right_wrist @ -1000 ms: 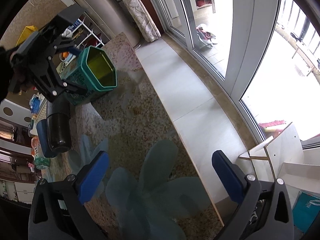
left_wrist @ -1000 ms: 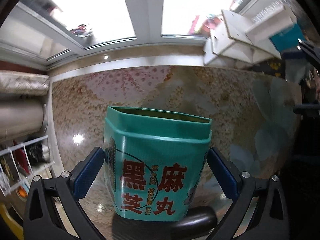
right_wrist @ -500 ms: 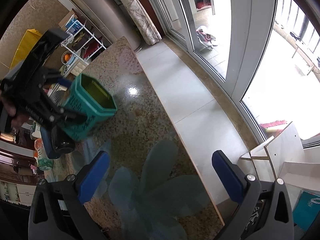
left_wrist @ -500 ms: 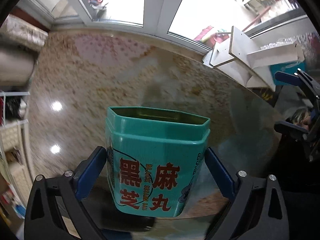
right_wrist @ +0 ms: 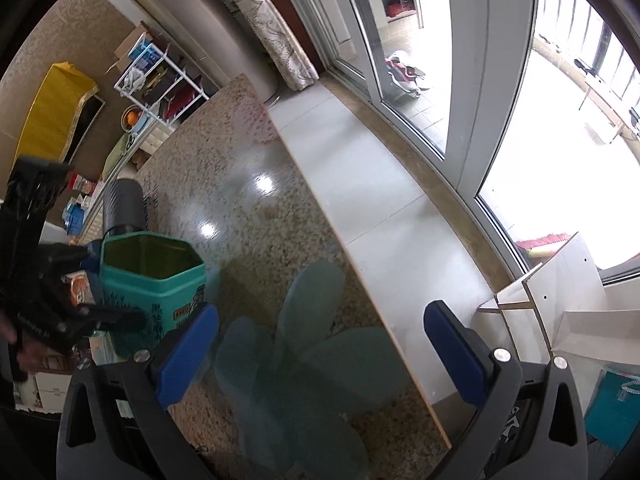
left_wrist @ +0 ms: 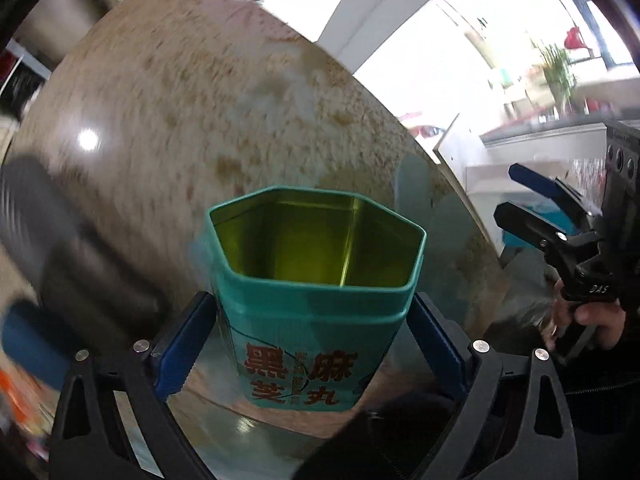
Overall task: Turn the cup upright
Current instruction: 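Lift the teal tin with the left tool and rotate it opening-up, then carry the upright teal tin in the left tool toward the right tool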
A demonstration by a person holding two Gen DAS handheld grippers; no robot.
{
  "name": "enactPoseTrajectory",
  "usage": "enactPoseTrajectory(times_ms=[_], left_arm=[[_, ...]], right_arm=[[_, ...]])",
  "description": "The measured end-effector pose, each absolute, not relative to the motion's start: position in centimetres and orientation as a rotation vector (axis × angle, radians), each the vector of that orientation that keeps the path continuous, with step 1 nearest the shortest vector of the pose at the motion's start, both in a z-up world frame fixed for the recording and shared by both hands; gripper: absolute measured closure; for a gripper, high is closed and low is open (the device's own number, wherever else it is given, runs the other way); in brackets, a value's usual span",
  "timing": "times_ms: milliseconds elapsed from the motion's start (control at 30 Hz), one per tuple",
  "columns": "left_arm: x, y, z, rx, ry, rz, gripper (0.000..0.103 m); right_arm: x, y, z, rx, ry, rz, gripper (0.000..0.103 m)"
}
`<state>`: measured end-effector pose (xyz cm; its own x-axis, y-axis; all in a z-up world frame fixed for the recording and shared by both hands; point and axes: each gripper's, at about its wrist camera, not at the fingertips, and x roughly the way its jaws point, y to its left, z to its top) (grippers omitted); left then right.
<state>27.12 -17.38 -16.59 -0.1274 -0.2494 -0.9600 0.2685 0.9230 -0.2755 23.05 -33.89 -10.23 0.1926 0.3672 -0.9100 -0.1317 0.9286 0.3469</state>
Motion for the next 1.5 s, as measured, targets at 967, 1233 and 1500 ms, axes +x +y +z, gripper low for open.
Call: enactPoseTrajectory(times_ms=[967, 1233, 1500], left_arm=[[1.0, -3.9, -18.7, -0.666, 1.509, -0.222, 0.018], [-1.5, -3.2, -16.8, -0.473, 1.509, -0.273, 0.021], [-0.9, -4.5, -17.4, -0.438, 1.485, -0.238, 0.021]], right_arm=[[10.6, -20.7, -8.5, -0.050, 1.393, 0.596, 0.000], [6.7, -20.4, -8.0, -0.072, 1.388, 0.540, 0.000], [6.6, -20.0, -7.4, -0.108, 1.389, 0.560, 0.000]])
